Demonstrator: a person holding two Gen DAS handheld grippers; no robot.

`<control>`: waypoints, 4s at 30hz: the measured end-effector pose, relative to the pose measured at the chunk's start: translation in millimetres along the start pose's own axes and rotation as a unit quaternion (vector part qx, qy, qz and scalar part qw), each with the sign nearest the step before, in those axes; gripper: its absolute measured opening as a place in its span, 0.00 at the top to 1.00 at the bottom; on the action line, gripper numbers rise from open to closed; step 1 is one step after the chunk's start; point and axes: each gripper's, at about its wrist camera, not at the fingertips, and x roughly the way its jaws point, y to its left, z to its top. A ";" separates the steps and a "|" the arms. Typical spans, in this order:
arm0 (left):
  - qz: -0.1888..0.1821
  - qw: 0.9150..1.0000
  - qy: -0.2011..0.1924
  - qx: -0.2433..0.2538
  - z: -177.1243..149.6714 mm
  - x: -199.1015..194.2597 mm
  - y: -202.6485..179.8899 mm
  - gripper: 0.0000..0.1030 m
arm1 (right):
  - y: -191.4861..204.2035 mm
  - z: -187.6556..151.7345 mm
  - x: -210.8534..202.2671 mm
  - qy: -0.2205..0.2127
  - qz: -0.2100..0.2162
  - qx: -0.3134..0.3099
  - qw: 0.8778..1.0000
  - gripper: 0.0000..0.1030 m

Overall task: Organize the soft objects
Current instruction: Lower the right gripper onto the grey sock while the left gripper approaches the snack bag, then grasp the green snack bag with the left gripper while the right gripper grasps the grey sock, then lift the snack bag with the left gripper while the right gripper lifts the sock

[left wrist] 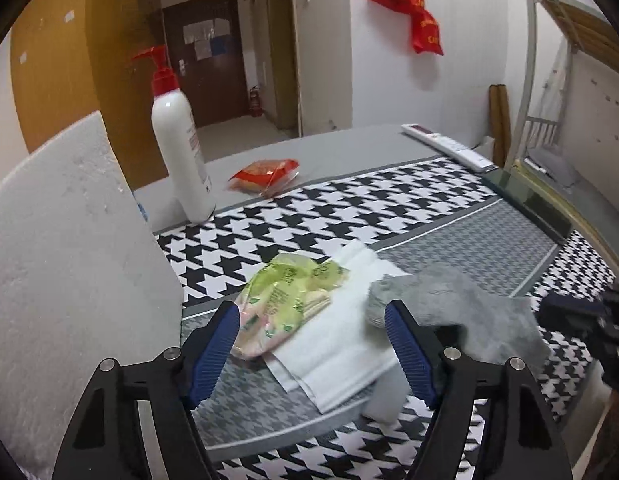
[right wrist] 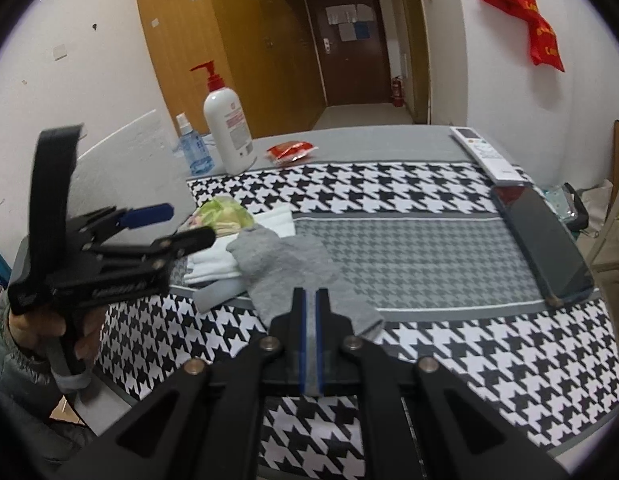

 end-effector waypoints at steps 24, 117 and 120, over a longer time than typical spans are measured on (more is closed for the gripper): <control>0.015 0.999 0.036 0.006 2.7 41.1 23.1 0.47 | 9.5 3.9 30.8 0.035 0.009 -0.011 0.999 0.94; -0.091 0.988 -0.126 -0.024 -20.8 -109.4 30.8 0.71 | 62.9 22.9 -44.1 -0.097 -0.071 0.034 0.992 0.93; -0.092 0.987 -0.132 -0.022 -20.6 -117.2 33.2 0.71 | 69.0 24.5 -49.7 -0.101 -0.070 0.035 0.992 0.93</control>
